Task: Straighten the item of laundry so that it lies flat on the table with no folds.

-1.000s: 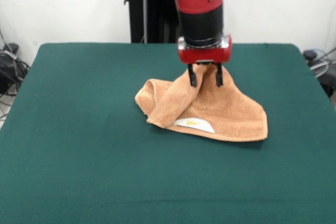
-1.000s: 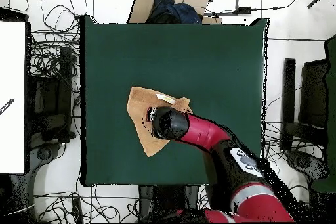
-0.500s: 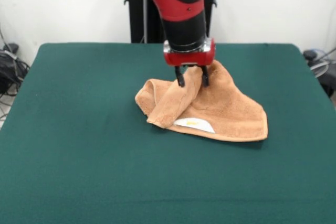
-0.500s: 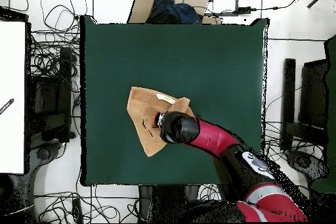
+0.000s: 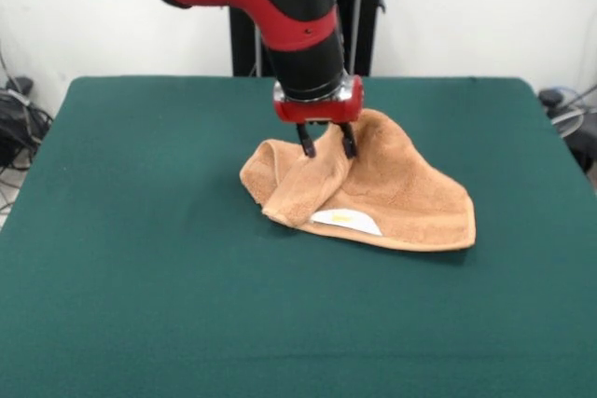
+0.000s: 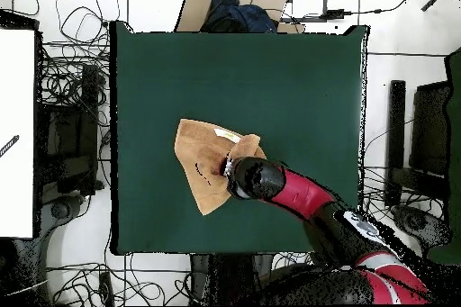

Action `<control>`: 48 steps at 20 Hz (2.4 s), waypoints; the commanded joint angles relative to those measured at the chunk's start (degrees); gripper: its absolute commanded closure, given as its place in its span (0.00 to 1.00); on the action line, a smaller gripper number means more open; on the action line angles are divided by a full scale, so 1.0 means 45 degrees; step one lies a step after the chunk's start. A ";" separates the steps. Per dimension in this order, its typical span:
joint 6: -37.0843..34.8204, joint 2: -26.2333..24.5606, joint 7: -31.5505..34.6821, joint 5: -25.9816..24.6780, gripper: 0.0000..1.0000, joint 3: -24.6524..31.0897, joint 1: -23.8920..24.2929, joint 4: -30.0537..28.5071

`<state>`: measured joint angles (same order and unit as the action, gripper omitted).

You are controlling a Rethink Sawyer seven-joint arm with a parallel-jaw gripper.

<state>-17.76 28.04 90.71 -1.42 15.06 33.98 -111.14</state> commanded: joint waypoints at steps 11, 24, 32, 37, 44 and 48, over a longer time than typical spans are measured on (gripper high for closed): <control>-0.0326 -0.0429 0.0377 -0.1313 1.00 0.1134 0.0129 0.0722; 0.0082 0.0126 0.1187 -0.1419 1.00 0.0392 -0.0727 0.0699; 0.2266 0.1232 0.2491 -0.1561 1.00 -0.0168 -0.1397 -0.0511; 0.3979 0.0468 0.2916 -0.1623 1.00 -0.0766 -0.1763 -0.0692; 0.2971 0.2076 0.2946 -0.0733 1.00 -0.1221 -0.2451 -0.2404; 0.3127 0.2241 0.2931 -0.0639 1.00 -0.1172 -0.2451 -0.2740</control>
<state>-2.48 34.59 90.71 -6.13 11.08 24.37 -118.11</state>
